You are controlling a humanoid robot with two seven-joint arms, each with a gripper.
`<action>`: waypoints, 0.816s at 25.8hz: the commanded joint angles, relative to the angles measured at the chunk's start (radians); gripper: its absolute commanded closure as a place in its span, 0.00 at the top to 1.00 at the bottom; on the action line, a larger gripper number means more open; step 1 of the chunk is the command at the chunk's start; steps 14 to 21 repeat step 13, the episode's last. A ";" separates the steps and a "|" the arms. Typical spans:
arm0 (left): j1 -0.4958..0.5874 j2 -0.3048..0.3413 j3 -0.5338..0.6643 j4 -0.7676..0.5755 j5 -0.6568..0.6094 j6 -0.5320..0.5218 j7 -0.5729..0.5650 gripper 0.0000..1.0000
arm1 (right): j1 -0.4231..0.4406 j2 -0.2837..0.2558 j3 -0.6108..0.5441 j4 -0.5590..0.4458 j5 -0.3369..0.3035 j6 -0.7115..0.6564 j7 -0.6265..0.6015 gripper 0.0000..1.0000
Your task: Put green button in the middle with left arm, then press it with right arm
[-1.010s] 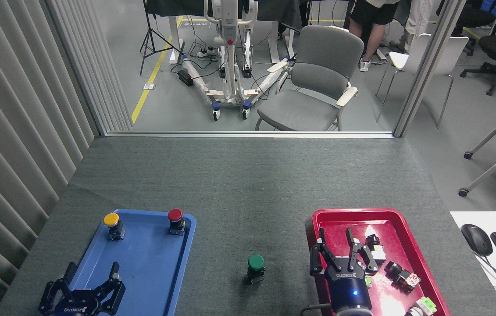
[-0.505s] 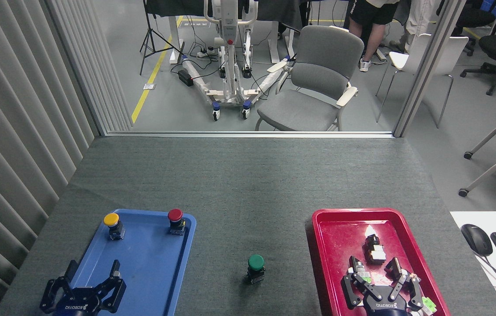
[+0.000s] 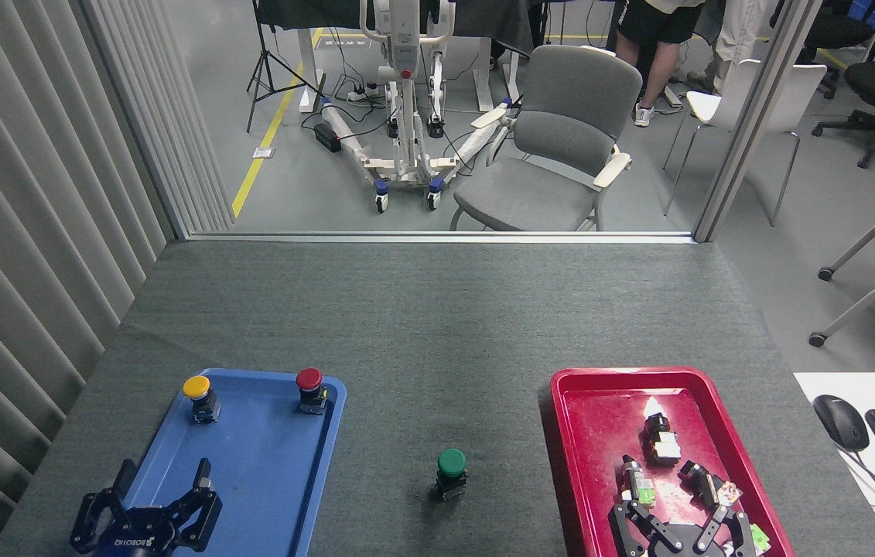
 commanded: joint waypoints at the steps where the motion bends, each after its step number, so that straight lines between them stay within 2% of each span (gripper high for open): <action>1: -0.002 -0.003 0.000 0.003 0.012 0.009 0.000 0.99 | 0.012 0.000 0.002 -0.019 0.001 0.002 0.003 1.00; 11: 0.007 0.001 -0.001 -0.006 0.038 -0.041 0.005 0.99 | 0.015 0.002 -0.003 -0.029 0.003 0.000 0.000 1.00; 21: 0.007 0.000 -0.001 -0.005 0.038 -0.043 0.005 0.99 | 0.015 0.002 -0.003 -0.029 0.003 0.000 0.000 1.00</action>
